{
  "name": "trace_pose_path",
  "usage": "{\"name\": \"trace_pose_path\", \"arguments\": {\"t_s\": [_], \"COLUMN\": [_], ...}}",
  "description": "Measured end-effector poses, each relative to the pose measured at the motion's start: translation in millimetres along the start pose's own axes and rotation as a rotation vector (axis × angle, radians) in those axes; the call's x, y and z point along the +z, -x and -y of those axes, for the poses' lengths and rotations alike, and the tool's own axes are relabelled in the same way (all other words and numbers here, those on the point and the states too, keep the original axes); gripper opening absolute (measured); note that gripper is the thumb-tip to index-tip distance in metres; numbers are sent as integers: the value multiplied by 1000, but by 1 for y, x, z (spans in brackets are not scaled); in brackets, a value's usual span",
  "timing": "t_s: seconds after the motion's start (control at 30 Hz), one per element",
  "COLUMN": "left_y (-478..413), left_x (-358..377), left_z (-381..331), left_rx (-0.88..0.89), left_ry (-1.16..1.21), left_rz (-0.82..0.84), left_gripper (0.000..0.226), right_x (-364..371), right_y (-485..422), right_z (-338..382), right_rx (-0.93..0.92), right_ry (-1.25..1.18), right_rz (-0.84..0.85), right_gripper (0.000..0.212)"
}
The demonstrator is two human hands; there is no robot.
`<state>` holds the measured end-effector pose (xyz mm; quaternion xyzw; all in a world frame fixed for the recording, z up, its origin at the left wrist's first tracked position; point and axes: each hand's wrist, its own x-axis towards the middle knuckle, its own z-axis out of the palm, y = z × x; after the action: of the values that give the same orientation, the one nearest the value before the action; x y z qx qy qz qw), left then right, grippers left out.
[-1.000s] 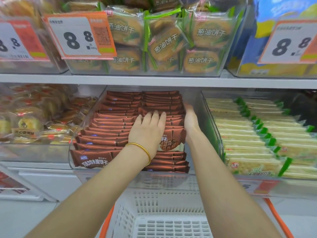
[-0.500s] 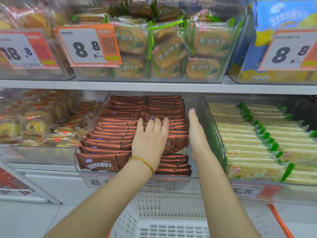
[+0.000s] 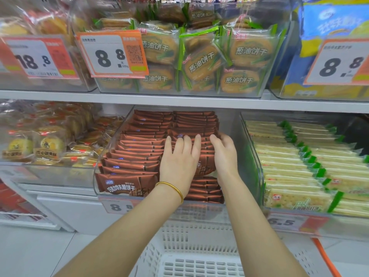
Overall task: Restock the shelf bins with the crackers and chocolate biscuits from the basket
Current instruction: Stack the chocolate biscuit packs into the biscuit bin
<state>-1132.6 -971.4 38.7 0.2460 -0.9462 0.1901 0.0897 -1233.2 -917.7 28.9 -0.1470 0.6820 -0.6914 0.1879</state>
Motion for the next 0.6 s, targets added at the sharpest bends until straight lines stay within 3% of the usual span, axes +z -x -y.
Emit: {"name": "trace_pose_path", "arguments": {"t_s": [0.13,0.23,0.27,0.33,0.4,0.47,0.6], "left_y": [10,36,42,47,46,45,34], "left_x": [2,-4,-9,-9,-8,-14,-13], "left_z": [-7,-15,-13,-9,-6,-7,-15], "left_rx": [-47,-8,4,-9,-65,-106,-172], "left_ry": [118,228,262,313,295,291,260], "left_rz": [-128,-246,-224,-80,-4,80,233], "left_gripper": [56,31,18,30,41,35,34], "right_x": [-6,-18,-22,-29,-28,-23,-13], "right_y": [7,36,47,62,69,65,55], "right_z": [3,6,4,0,-3,-4,-3], "right_rx": [3,-250,-369,-495,-460,-429,-402], "right_ry": [141,294,377,553,713,866,900], "right_rz": [35,-29,-58,-69,2,64,51], "right_gripper": [46,54,51,37,26,24,25]}}
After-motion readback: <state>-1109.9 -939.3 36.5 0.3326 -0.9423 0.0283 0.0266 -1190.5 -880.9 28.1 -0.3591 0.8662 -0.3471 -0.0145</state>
